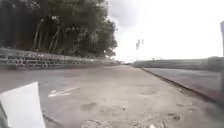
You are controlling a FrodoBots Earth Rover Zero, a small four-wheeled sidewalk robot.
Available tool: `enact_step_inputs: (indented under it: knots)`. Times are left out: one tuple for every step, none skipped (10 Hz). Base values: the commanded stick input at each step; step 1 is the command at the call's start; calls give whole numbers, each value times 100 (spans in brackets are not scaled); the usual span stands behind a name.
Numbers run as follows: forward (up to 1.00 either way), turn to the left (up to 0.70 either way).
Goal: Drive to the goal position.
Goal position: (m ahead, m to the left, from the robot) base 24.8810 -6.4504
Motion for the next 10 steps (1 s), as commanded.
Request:
enact_step_inputs:
  knots:
    - [70,0]
    - [70,0]
    - [70,0]
    - [85,0]
    - [85,0]
    - [85,0]
    - [85,0]
    - [85,0]
    - [85,0]
    - [85,0]
